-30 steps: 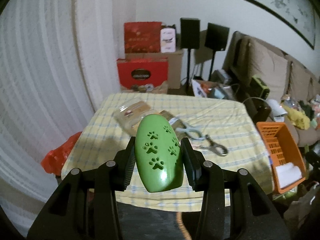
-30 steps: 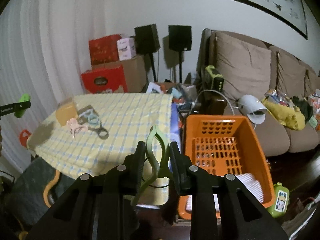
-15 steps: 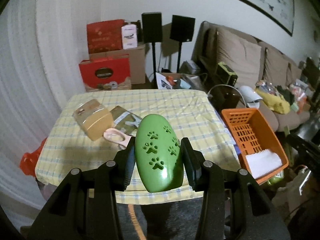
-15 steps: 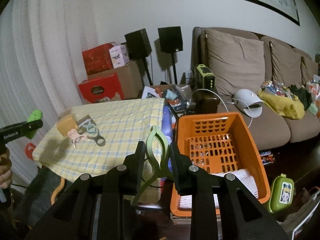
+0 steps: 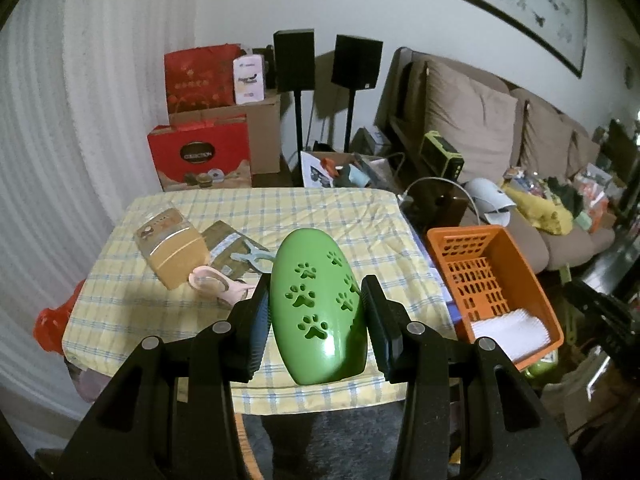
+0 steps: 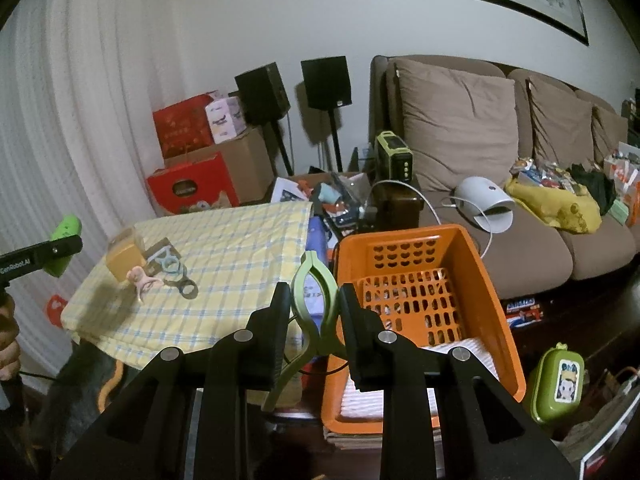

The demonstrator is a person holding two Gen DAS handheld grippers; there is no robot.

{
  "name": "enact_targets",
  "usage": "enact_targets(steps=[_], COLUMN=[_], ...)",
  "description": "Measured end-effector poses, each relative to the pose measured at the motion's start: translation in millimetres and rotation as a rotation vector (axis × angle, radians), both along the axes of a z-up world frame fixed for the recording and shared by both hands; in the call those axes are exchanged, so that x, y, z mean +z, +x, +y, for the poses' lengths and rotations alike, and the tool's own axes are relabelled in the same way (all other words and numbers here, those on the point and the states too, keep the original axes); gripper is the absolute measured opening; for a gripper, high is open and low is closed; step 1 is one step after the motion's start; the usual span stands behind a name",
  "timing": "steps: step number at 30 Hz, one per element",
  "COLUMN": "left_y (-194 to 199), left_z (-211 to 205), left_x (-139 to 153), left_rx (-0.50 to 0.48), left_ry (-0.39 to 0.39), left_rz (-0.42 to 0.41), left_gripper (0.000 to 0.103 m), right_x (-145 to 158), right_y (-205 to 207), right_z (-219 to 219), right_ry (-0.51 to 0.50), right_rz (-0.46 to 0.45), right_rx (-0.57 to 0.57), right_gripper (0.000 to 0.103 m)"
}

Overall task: Organize objects
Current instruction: 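Carry the green case and pale green clip toward the orange basket with both grippers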

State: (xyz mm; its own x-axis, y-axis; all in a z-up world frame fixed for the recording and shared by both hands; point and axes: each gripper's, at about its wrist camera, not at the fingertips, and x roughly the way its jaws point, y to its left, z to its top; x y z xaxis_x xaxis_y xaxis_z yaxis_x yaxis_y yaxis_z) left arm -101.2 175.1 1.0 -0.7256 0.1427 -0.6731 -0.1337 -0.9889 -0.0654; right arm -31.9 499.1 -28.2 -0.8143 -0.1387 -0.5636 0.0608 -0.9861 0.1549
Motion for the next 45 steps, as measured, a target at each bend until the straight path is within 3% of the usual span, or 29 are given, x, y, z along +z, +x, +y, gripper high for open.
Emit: enact_targets(steps=[20, 45], left_y=[4.2, 7.0], left_z=[61.6, 108.8], left_x=[7.1, 2.0], left_rx=[-0.067, -0.143], left_ry=[-0.062, -0.069], left_rz=[0.045, 0.033], left_gripper=[0.040, 0.041], right_x=[4.4, 4.7], right_y=[3.1, 3.1], right_z=[26.9, 44.1], right_ry=[-0.021, -0.052], right_rz=[-0.004, -0.011], right_rx=[-0.044, -0.084], right_gripper=[0.024, 0.024])
